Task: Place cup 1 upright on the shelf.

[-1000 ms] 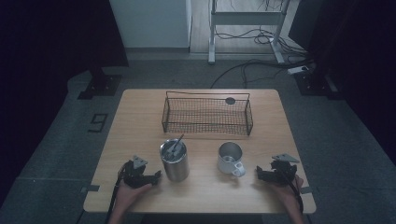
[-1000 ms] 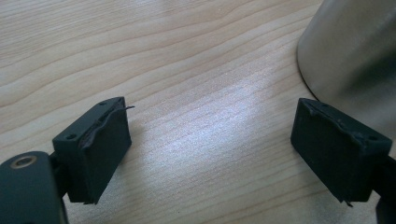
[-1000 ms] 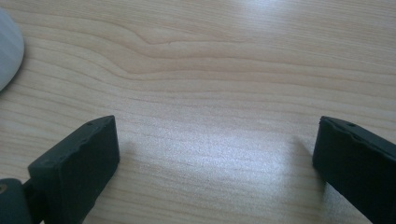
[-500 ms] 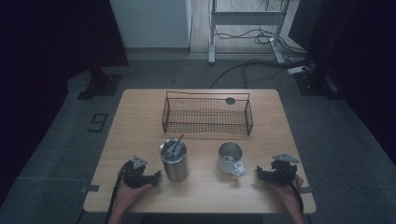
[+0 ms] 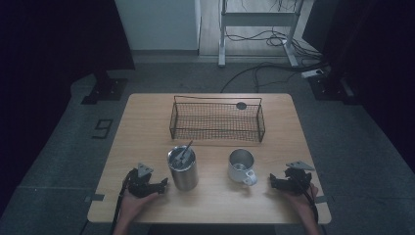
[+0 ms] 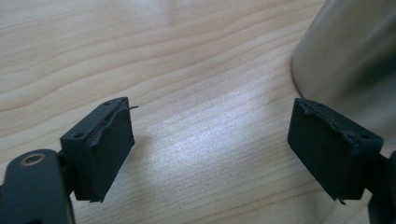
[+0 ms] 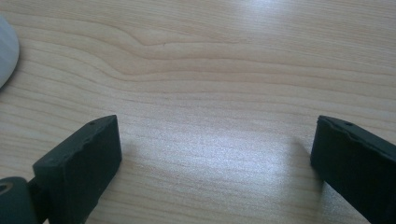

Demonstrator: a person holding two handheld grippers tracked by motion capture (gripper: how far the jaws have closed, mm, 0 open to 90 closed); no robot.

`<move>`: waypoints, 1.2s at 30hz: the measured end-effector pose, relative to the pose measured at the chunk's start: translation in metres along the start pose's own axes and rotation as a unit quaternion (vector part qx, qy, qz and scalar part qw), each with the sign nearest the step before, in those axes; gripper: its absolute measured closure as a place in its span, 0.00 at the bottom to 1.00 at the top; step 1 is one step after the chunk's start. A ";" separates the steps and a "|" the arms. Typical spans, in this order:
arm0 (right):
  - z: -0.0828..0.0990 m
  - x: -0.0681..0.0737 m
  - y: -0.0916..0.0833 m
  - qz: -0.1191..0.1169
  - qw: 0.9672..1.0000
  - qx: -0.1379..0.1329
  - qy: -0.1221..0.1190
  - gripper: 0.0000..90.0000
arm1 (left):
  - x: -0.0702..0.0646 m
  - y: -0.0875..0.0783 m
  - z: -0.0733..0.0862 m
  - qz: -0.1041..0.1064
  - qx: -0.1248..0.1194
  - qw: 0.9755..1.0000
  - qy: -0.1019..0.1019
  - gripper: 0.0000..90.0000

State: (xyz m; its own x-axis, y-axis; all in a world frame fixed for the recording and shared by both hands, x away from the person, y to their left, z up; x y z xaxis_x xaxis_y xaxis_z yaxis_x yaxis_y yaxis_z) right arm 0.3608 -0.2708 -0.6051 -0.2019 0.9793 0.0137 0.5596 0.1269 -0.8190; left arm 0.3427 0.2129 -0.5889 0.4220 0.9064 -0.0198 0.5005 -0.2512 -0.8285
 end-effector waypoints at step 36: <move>-0.001 -0.003 0.000 0.003 1.000 -0.001 0.007 0.03 | -0.028 -0.074 -0.023 0.056 -0.090 0.994 0.017 0.16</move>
State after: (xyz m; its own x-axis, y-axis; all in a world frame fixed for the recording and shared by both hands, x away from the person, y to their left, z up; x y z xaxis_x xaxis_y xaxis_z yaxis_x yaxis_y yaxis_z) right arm 0.3618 -0.2734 -0.6049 -0.1869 0.9822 0.0171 0.5621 0.1212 -0.8181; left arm 0.3112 0.1985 -0.5145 0.5069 0.8578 -0.0848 0.5742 -0.4094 -0.7090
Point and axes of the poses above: each handheld gripper's, and its own axes: y roughly forward along the jaws, z roughly out of its underside, x roughly to its left, the point moved 7 cm from there along y, roughly forward along the jaws, and after that the axes turned 11 degrees about x, right-handed, at the moved point
